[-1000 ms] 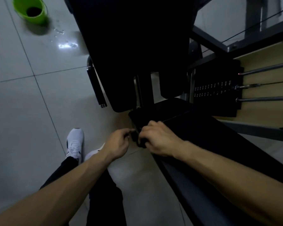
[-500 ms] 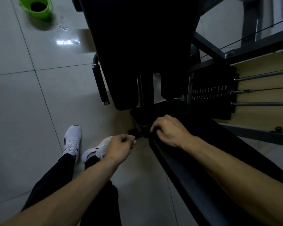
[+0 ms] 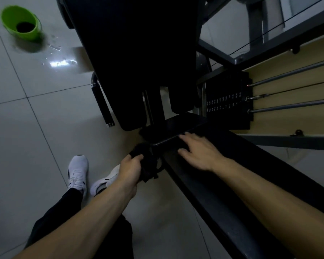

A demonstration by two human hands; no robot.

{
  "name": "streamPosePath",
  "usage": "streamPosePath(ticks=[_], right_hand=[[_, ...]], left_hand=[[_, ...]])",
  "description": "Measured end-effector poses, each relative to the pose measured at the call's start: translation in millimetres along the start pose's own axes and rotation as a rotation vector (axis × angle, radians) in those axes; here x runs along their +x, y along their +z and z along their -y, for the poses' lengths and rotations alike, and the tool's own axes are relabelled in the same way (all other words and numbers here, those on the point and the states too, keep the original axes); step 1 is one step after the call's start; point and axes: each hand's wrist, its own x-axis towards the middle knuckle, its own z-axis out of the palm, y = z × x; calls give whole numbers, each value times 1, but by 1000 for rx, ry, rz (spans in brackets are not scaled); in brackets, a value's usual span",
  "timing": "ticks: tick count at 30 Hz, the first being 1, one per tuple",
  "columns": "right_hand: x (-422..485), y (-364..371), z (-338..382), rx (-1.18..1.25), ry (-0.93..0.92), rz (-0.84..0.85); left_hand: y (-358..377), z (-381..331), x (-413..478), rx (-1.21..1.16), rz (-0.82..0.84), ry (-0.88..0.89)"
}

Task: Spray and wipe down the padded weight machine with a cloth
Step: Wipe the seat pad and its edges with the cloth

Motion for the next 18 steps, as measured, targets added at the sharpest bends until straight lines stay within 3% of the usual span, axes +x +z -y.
streamPosePath(ticks=[3,7,12,18], right_hand=[[-4,10,-24,-245,123,130],[2,19,-26,-239,101,97],[0,23,-27,-249,103,61],[-1,23,-28,-232,84,64]], left_hand=[[21,18,1,73,16,-150],[66,24,14,-187,26,-299],[55,52,-14,22,0,-35],[57,37,5,-44,-5,-118]])
